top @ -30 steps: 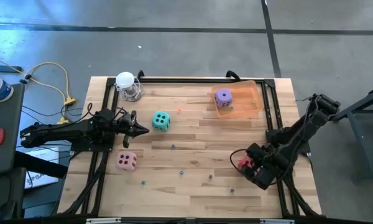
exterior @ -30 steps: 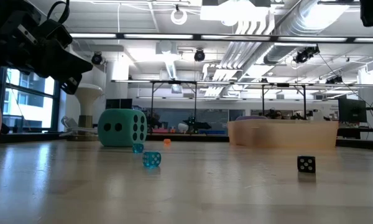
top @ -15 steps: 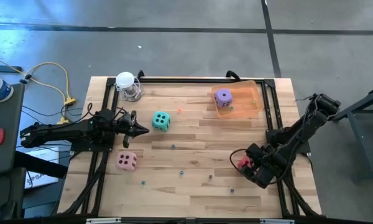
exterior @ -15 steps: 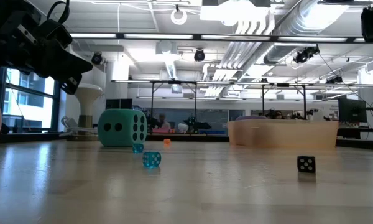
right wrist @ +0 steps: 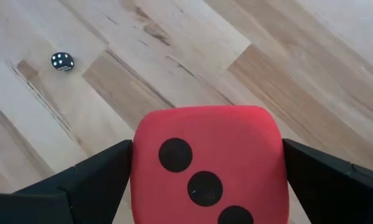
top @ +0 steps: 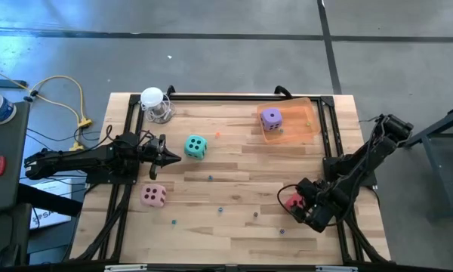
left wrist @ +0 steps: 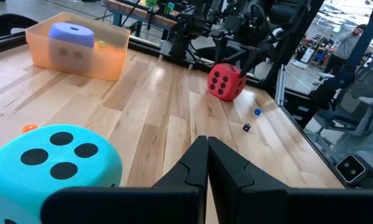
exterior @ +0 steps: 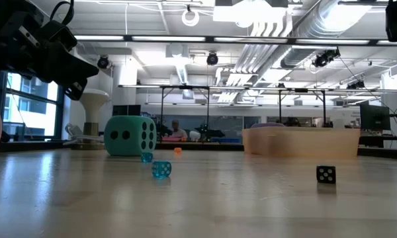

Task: Pick & Place Dice
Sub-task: Put the large red die into the the orange bin

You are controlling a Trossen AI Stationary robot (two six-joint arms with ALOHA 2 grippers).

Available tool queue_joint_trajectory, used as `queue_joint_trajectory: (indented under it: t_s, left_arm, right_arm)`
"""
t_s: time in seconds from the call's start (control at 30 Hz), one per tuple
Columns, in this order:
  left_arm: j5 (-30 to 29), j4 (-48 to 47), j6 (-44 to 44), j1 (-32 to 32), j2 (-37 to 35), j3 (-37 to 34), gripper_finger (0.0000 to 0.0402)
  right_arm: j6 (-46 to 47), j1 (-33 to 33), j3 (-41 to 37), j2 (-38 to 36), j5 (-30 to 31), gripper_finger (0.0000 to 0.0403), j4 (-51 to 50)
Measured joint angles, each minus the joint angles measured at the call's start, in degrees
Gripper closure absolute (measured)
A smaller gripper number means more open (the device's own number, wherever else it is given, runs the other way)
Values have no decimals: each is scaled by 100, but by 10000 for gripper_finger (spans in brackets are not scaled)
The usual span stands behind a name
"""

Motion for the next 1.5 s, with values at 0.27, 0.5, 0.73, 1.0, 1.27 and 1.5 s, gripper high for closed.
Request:
queue_joint_trajectory:
  t_s: [0.27, 0.5, 0.73, 1.0, 1.27, 1.5]
  left_arm:
    - [0, 0, 0, 0, -2, -2, 399]
    - [-1, 2, 2, 0, -1, -1, 399]
    - [-2, 2, 15, 0, 0, -2, 399]
    - [-2, 2, 14, 0, -1, -1, 399]
    - [-37, 4, 11, 1, -1, -1, 399]
    - [-35, 15, -6, 2, -2, 0, 399]
  right_arm:
    - [16, -7, 27, 486, 64, 13, 205]
    - [-25, -17, 21, 544, 17, 15, 201]
    - [-49, -13, 13, 551, 80, 38, 187]
    - [-206, -11, 6, 502, 190, 40, 201]
    - [-846, -205, 81, 175, 1265, 40, 28]
    - [-1731, -953, 91, -79, 2504, 40, -236]
